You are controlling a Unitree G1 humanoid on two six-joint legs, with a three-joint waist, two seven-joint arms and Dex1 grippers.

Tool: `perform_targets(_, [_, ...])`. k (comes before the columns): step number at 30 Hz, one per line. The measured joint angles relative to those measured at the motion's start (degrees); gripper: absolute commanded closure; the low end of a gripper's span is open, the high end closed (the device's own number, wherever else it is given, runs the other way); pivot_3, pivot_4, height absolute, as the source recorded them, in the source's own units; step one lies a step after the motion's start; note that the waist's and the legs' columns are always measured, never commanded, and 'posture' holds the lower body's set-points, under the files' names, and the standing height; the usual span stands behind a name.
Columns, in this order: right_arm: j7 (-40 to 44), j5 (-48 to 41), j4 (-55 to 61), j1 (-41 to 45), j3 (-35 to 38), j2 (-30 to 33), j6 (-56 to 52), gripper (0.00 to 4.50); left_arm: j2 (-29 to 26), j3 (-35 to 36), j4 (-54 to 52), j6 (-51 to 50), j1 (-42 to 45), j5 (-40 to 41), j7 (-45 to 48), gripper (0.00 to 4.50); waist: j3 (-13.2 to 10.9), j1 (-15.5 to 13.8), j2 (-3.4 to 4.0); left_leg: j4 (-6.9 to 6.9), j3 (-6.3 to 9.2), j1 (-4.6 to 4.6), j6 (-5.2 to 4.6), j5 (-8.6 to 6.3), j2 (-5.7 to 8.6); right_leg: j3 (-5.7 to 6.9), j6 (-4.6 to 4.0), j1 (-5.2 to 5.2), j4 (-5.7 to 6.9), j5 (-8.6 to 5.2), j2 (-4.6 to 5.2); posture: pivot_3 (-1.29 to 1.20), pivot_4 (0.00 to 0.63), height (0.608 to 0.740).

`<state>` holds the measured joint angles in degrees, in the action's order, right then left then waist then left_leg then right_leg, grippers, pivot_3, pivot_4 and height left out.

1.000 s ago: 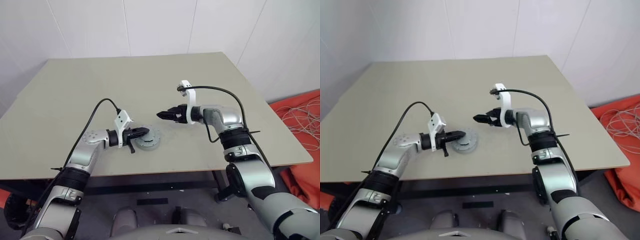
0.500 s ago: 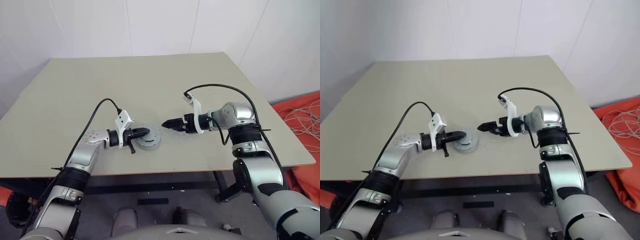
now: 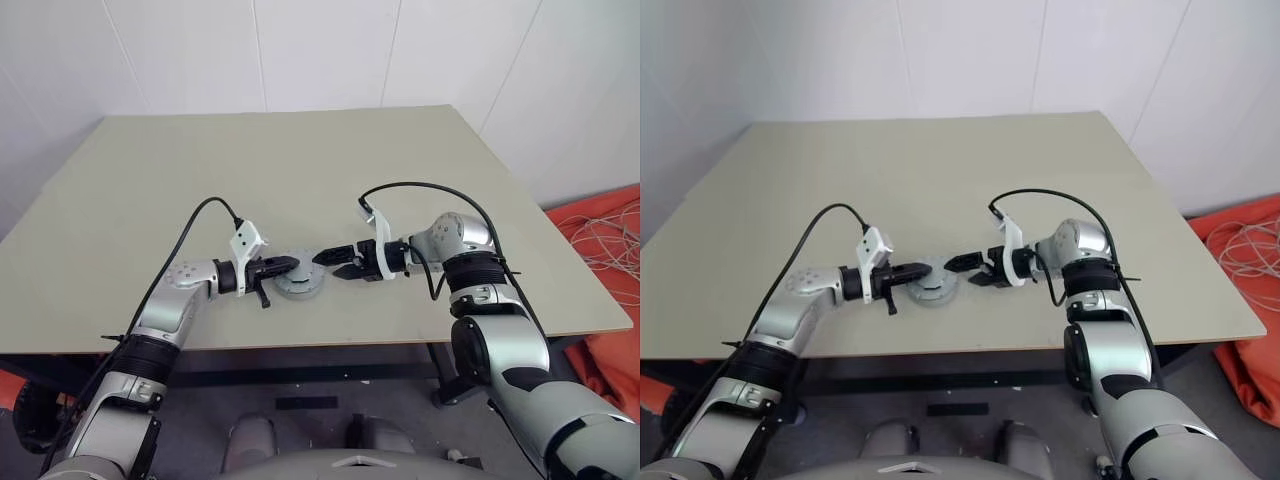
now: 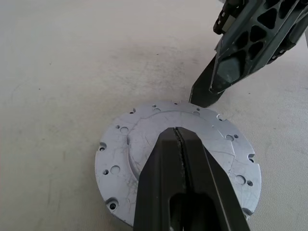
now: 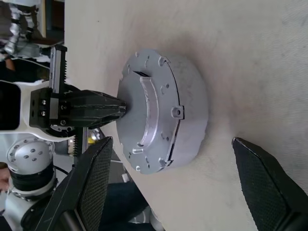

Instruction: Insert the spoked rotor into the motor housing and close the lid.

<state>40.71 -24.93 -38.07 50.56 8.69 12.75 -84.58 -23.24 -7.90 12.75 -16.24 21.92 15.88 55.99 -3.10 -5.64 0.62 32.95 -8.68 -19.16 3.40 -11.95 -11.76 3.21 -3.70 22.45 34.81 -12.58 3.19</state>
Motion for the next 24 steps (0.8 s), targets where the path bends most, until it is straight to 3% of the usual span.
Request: perform_targets(24, [-5.11,-2.34,-4.55,-0.09,8.74,-4.90,-1.96,0.01,-0.29,0.06,-0.13,0.08,-0.19,-0.04,-0.29,4.50,0.00,0.06,0.02,-0.04,0.00,0.04,0.09,0.05,-0.02,0.00,0.07,0.02,0.02,-0.04,-0.01,0.00,0.000,0.740])
